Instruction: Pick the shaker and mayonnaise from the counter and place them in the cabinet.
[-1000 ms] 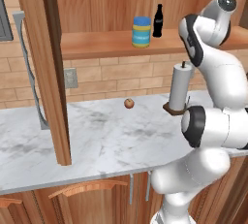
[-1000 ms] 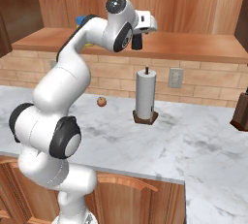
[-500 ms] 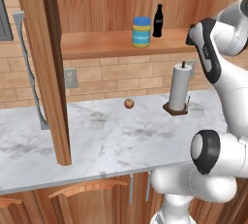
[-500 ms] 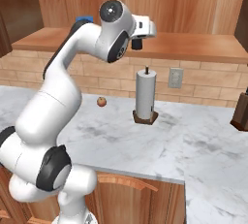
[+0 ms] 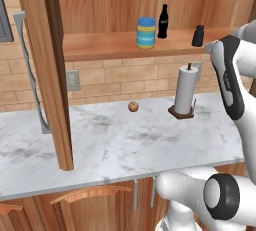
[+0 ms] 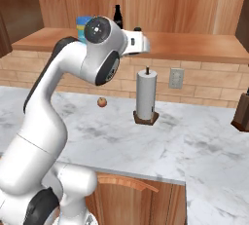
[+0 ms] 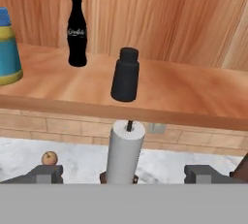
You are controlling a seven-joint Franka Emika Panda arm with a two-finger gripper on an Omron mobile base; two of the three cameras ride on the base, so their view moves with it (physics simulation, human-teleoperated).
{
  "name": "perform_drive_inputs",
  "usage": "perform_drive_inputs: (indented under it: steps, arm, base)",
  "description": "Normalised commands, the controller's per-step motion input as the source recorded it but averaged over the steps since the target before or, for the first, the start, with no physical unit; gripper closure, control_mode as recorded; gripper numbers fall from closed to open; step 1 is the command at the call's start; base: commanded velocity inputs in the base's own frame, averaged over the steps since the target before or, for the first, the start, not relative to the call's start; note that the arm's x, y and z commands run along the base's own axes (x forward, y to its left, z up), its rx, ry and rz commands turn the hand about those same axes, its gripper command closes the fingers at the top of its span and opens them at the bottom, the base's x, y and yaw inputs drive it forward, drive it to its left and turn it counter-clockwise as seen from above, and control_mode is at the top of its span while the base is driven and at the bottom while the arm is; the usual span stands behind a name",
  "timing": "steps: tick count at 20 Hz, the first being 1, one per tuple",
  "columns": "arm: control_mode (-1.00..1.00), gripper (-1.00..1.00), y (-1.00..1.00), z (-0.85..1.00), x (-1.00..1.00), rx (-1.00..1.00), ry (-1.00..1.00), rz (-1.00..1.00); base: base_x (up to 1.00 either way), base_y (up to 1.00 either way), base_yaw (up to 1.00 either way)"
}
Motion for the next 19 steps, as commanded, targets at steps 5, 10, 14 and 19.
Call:
perform_drive_inputs:
  steps: [5, 10, 14, 19]
  arm:
    - [-1.0, -1.0, 0.18, -0.71, -0.54, 0.0, 0.09, 0.0]
    - [-1.0, -1.0, 0.16, -1.0, -0.13, 0.0, 0.23, 0.0]
    - [-1.0, -1.0, 0.07, -1.0, 0.0, 0.0, 0.29, 0.0]
    - [-1.0, -1.0, 0.01, -1.0, 0.0, 0.0, 0.31, 0.02]
  base:
    - [0.0, 0.0, 0.0]
    - [0.0, 0.0, 0.0]
    - [0.0, 0.0, 0.0]
    - [0.0, 0.0, 0.0]
